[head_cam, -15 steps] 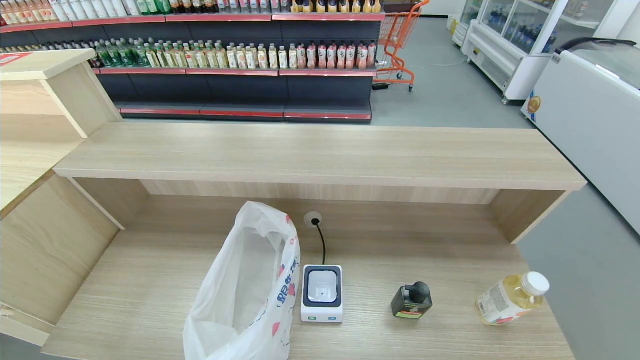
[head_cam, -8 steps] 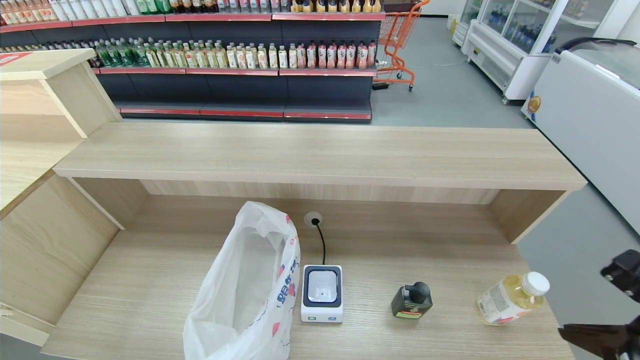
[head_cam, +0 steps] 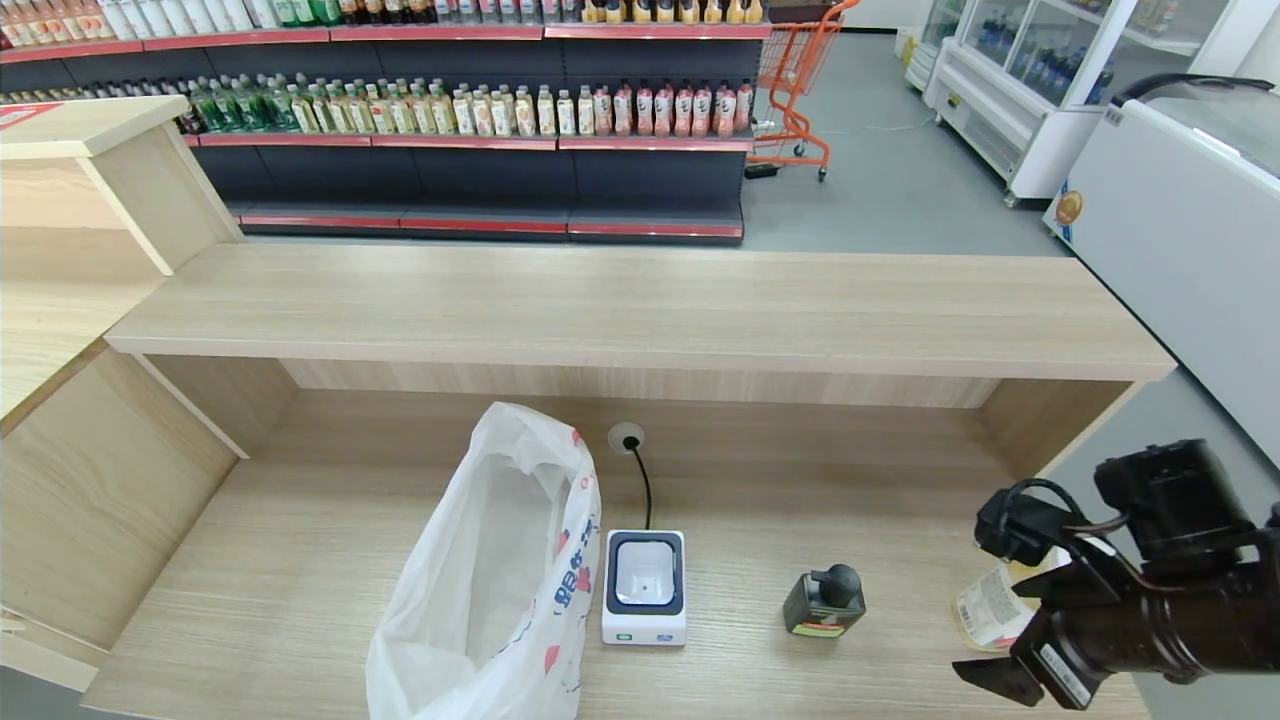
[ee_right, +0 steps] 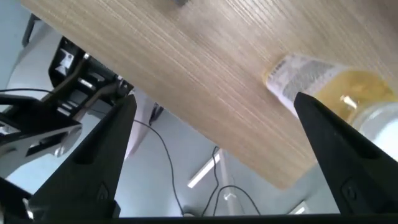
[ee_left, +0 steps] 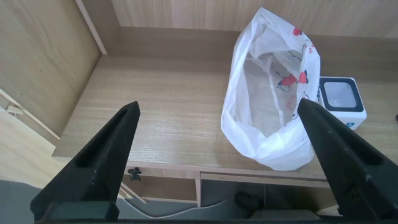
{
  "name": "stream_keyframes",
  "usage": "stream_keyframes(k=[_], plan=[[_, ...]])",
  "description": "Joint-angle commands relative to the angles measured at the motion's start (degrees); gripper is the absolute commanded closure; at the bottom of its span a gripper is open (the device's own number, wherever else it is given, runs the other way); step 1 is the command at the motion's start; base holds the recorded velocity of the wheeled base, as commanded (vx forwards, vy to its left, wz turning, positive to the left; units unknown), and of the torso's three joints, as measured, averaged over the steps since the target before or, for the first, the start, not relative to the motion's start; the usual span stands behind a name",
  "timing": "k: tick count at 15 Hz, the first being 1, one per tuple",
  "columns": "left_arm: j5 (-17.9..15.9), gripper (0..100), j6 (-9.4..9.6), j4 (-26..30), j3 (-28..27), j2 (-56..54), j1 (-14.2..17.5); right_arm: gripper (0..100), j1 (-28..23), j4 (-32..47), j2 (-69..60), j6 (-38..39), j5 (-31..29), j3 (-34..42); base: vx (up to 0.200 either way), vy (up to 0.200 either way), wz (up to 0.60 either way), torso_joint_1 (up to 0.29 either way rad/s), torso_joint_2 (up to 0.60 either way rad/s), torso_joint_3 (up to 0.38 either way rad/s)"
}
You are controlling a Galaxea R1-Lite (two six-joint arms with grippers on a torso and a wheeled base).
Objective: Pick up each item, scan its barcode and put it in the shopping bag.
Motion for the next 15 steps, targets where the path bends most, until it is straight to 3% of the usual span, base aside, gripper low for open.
stream_keyframes(k=[1, 4, 8, 15], plan=[[0.0, 0, -0.02, 0.0, 0.0, 0.0, 0.0, 0, 1.7, -2.7, 9.0, -1.2, 0.8, -2.7, 0.0, 0.0, 0.0, 0.0, 0.0, 0.0], [0.0, 0, -0.02, 0.0, 0.0, 0.0, 0.0, 0, 4.5, -3.3, 13.4, -1.3, 5.1, -5.9, 0.0, 0.0, 0.0, 0.0, 0.0, 0.0], [0.0, 0, -0.02, 0.0, 0.0, 0.0, 0.0, 0, 5.6, -8.8, 19.0, -8.7, 5.5, -8.2, 0.0, 0.0, 0.0, 0.0, 0.0, 0.0], [0.0, 0, -0.02, 0.0, 0.0, 0.0, 0.0, 0, 7.9, -16.7, 26.2, -11.2, 8.2, -10.3, 0.0, 0.0, 0.0, 0.0, 0.0, 0.0]])
